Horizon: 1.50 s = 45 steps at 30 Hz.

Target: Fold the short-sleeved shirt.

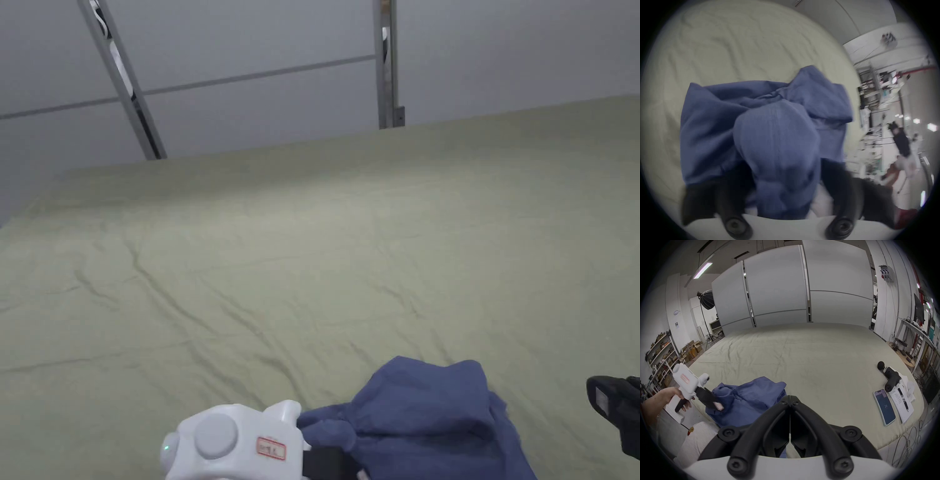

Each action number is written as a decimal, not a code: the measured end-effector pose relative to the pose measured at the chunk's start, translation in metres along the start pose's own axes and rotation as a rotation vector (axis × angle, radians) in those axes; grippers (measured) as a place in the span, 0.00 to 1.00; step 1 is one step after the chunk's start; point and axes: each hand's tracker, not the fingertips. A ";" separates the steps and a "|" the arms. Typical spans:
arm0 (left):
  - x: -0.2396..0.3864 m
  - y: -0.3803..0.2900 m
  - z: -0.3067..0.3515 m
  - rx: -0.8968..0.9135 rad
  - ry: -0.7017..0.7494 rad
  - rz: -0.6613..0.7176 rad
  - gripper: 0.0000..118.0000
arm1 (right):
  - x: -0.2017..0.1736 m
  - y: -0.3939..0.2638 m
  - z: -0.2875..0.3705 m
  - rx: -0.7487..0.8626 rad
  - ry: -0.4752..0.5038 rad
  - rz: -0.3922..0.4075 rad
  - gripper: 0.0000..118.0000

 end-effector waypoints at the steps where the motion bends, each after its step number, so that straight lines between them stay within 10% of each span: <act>1: 0.000 -0.005 0.011 0.002 -0.054 0.007 1.00 | 0.000 -0.002 -0.001 -0.001 0.003 -0.007 0.02; 6: -0.008 -0.030 0.093 0.232 -0.186 0.045 0.96 | -0.003 -0.007 -0.006 -0.011 0.007 -0.007 0.02; 7: -0.013 -0.034 0.106 0.294 -0.177 0.049 0.80 | -0.003 -0.008 -0.008 -0.014 0.009 -0.006 0.02; 9: -0.021 -0.034 0.116 0.338 -0.105 0.097 0.10 | -0.004 -0.008 -0.009 -0.015 0.014 -0.008 0.02; 10: -0.030 -0.034 0.114 0.352 -0.073 0.126 0.00 | -0.004 -0.008 -0.009 -0.016 0.019 -0.010 0.02; 27: 0.043 0.042 -0.091 -0.216 -0.123 -0.112 0.00 | 0.012 -0.011 -0.009 -0.056 -0.029 -0.039 0.02; 45: -0.121 -0.016 0.106 0.283 -0.199 0.300 0.03 | 0.001 -0.008 -0.019 -0.036 0.041 -0.085 0.02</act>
